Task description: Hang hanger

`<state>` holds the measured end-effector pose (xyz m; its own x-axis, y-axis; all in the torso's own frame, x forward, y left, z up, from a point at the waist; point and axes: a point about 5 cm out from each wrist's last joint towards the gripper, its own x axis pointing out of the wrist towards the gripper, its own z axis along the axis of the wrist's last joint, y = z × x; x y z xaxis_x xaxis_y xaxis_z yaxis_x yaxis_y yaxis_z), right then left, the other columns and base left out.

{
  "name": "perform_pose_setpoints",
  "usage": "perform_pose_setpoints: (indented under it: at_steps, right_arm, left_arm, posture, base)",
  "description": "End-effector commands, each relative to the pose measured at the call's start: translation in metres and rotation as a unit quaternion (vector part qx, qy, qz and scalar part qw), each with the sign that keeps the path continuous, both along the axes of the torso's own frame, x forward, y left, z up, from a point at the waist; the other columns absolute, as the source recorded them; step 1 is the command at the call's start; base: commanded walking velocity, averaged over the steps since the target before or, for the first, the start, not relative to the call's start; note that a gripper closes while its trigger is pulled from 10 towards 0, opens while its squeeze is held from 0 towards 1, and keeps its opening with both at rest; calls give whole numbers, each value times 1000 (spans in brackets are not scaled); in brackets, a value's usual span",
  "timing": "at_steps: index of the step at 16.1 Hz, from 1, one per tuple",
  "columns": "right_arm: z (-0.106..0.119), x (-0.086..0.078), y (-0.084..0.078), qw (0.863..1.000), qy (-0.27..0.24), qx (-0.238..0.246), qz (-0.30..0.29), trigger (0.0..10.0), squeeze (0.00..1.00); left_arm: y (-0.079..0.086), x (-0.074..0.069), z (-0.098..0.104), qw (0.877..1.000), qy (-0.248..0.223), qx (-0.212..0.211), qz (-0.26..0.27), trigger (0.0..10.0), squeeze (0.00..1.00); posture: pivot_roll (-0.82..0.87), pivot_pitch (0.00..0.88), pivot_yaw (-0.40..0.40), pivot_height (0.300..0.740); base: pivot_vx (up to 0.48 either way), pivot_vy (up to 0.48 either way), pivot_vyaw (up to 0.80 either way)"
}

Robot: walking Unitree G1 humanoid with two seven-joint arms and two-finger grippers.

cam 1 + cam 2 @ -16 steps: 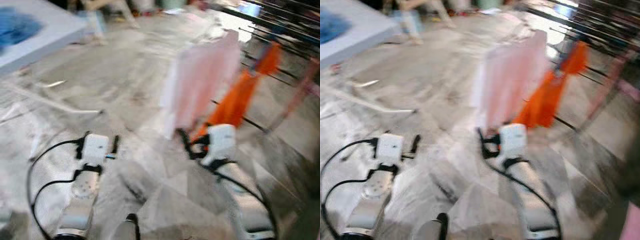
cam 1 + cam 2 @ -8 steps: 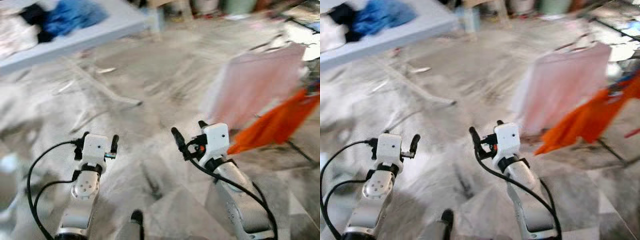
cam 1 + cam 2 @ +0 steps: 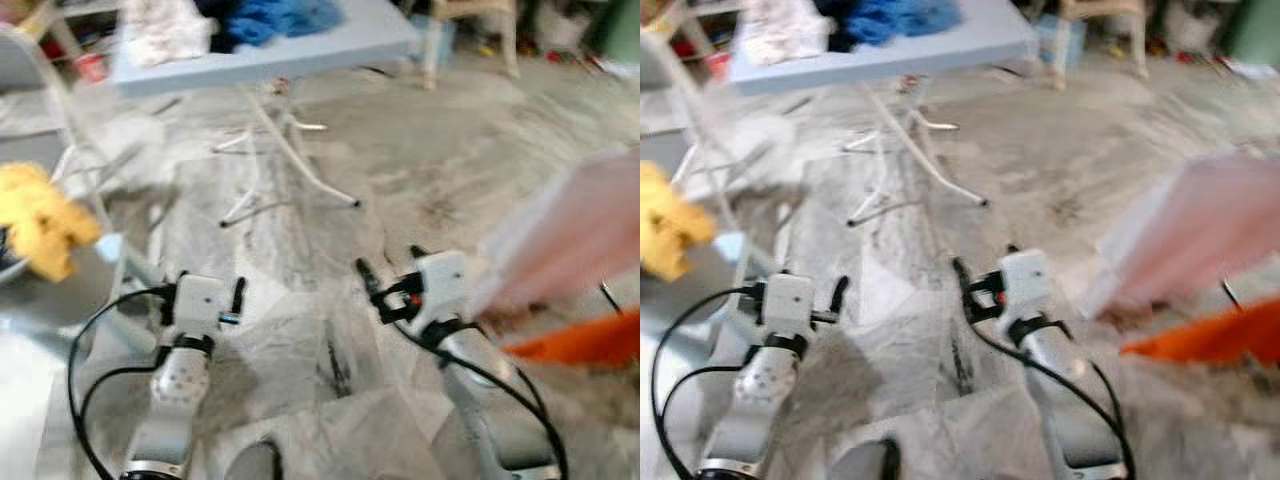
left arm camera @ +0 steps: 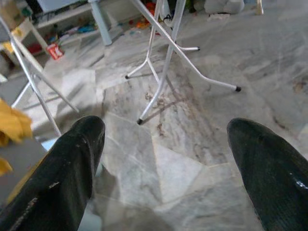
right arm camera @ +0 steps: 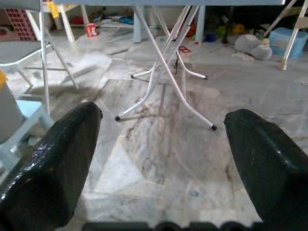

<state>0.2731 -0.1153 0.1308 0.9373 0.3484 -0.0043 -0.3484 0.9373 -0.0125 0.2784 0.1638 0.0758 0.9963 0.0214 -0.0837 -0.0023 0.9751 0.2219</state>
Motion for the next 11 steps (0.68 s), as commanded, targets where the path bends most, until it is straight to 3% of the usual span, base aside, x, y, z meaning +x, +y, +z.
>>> perform_pose_setpoints:
  at_steps: [1, 5, 8, 11]
  right_arm:
    - [2, -1, 8, 1000, -1, 7, 15, 10000, 0]
    - [2, -1, 8, 1000, -1, 7, 15, 10000, 0]
    - [7, 5, -1, 997, -7, 60, -39, 10000, 0]
    - [5, 6, -1, 997, -3, 64, -47, 10000, 0]
  left_arm:
    - [9, -2, 0, 1000, 2, 7, 12, 10000, 0]
    - [9, -2, 0, 1000, 2, 7, 12, 10000, 0]
    - [10, 5, 1, 1000, 5, 7, -7, 10000, 0]
    - [10, 6, 2, 1000, 5, 1, -15, 10000, 0]
  posture:
    - [-38, 204, -21, 740]
    - [-38, 204, -21, 740]
    - [-30, 201, -5, 740]
    - [-30, 199, -1, 740]
  base:
    - [0, 0, 800]
    - [0, 0, 800]
    - [0, 0, 0]
    - [0, 0, 0]
